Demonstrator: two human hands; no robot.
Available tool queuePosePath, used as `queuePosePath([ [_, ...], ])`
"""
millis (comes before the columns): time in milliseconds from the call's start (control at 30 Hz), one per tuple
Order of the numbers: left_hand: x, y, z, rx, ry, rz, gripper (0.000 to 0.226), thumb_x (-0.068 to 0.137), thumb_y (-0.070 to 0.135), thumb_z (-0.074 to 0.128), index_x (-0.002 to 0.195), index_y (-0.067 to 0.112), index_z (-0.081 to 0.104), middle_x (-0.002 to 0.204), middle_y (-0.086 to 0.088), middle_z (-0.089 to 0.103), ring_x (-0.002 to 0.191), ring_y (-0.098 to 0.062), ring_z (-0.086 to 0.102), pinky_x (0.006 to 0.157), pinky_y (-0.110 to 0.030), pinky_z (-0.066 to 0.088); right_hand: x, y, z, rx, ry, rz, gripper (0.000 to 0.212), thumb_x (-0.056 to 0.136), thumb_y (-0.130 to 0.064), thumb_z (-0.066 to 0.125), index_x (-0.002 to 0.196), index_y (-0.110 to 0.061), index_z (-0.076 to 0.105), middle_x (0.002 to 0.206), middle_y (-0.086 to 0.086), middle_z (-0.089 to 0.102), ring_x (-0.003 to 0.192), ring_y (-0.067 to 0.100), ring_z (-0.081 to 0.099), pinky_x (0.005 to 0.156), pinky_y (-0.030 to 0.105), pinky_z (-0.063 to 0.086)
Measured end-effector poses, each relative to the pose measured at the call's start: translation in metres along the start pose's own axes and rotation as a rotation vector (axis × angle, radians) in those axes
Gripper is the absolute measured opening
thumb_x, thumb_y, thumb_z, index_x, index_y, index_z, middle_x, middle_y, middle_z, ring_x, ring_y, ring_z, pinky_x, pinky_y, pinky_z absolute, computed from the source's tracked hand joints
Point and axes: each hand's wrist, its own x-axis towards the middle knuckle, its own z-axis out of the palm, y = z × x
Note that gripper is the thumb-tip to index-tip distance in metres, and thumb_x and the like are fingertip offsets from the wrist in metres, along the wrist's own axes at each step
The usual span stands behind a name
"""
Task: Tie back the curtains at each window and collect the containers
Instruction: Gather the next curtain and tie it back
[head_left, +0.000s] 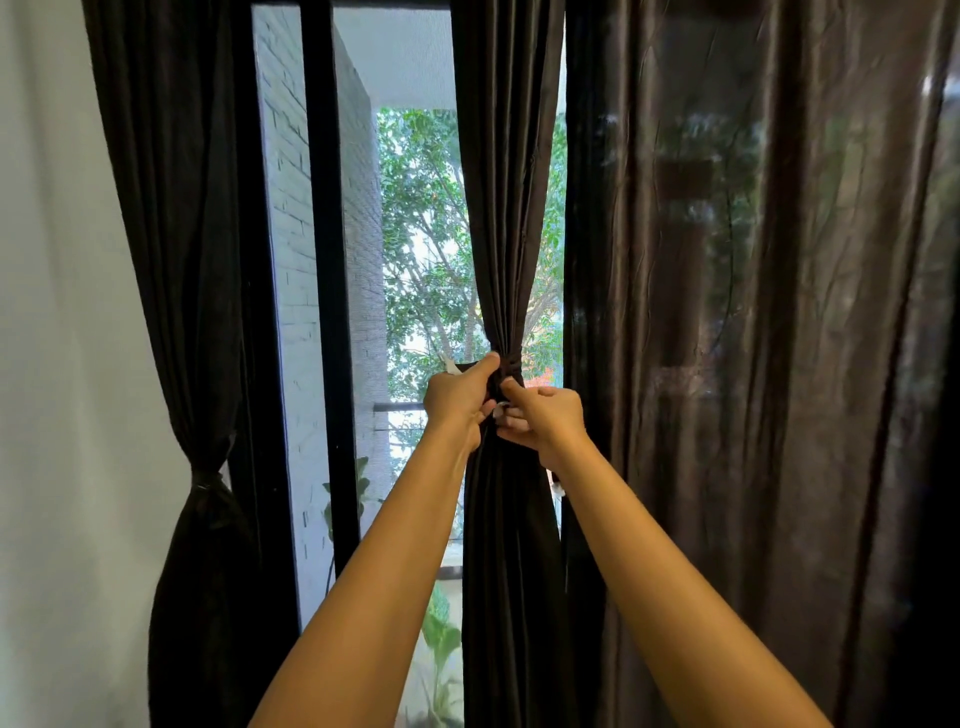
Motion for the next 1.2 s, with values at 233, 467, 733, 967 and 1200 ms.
queuePosePath([
  [233,-0.003,-0.005,-0.003,0.099,0.042,0.084,0.027,0.068,0.032,0.078,0.069,0.009,0.062,0.085,-0.016,0.071,0.081,-0.030,0.070,0.080,-0.042,0.057,-0.009,-0.022,0.010,0.160,-0.013,0.317,0.026,0.082,-0.043,0.064,0.076,-0.018,0.062,0.070,-0.001,0.058,0.055,0.010,0.049,0.059,0.021,0.043],
  [467,-0.002,-0.014,-0.008,0.037,-0.022,0.092,0.031,0.076,0.032,0.074,0.086,0.004,0.068,0.091,-0.016,0.072,0.084,-0.027,0.070,0.074,-0.033,0.058,-0.027,-0.051,0.010,0.284,-0.101,0.451,0.033,0.093,-0.020,0.056,0.063,-0.008,0.050,0.051,0.001,0.049,0.035,0.014,0.050,0.024,0.010,0.025],
  [733,-0.014,-0.012,-0.012,-0.146,-0.057,0.009,0.014,0.084,0.016,0.070,0.078,0.007,0.061,0.076,-0.010,0.067,0.063,-0.018,0.064,0.045,-0.017,0.050,-0.025,-0.056,0.015,0.408,-0.120,0.578,0.036,0.072,-0.043,0.068,0.064,-0.012,0.052,0.075,0.003,0.048,0.070,0.019,0.039,0.059,0.026,0.032],
  [967,-0.008,-0.017,-0.014,-0.102,-0.002,0.066,0.018,0.080,0.021,0.074,0.082,0.007,0.064,0.085,-0.013,0.069,0.076,-0.024,0.067,0.060,-0.026,0.052,-0.015,-0.049,0.020,0.327,-0.133,0.543,0.030,0.073,-0.038,0.076,0.075,-0.014,0.058,0.079,-0.001,0.049,0.070,0.012,0.046,0.068,0.020,0.038],
  [1200,-0.012,-0.018,-0.016,0.070,0.105,0.117,0.026,0.079,0.034,0.072,0.078,0.010,0.062,0.076,-0.007,0.062,0.066,-0.021,0.057,0.070,-0.034,0.053,-0.016,-0.040,0.018,0.205,-0.043,0.404,0.035,0.078,-0.030,0.072,0.060,-0.015,0.046,0.058,-0.003,0.044,0.050,0.006,0.038,0.051,0.014,0.033],
])
